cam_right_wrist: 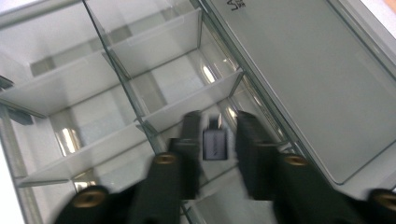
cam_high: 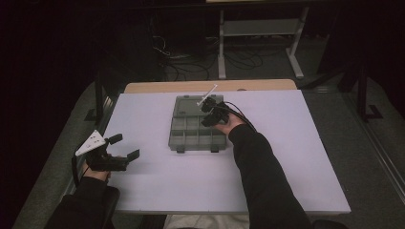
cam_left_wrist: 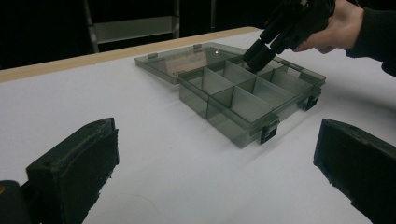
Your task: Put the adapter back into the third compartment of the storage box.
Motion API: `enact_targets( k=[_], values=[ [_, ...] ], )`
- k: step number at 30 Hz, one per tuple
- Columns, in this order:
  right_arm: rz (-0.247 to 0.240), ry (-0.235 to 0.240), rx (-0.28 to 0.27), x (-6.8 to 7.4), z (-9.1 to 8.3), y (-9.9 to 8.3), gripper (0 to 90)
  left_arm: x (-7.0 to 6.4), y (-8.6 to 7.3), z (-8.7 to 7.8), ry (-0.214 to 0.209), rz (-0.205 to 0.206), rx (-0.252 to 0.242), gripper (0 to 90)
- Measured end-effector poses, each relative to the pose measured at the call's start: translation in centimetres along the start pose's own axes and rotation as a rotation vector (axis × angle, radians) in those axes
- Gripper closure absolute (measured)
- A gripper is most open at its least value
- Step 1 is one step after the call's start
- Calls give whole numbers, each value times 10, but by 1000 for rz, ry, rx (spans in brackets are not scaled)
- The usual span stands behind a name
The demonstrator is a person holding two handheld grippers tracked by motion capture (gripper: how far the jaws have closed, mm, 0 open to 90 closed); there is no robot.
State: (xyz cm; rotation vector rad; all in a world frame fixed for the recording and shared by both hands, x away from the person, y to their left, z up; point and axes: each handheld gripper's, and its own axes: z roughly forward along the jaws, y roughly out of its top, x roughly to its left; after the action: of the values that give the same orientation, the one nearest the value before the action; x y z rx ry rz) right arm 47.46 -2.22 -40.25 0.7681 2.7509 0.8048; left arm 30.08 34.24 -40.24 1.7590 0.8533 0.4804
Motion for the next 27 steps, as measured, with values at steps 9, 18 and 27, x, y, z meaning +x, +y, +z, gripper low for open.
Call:
enact_targets(
  k=[9, 18, 27],
  values=[
    [24, 0, -12, -2, -8, -2, 530, 0, 0, 0, 0, 2, -1, 0],
    [96, -14, -77, -6, -28, -7, 298, 0, 0, 0, 4, 2, -2, 0],
    [136, -31, -101, -9, -50, -15, 128, 0, 0, -1, 5, 1, -1, 0]
  ],
)
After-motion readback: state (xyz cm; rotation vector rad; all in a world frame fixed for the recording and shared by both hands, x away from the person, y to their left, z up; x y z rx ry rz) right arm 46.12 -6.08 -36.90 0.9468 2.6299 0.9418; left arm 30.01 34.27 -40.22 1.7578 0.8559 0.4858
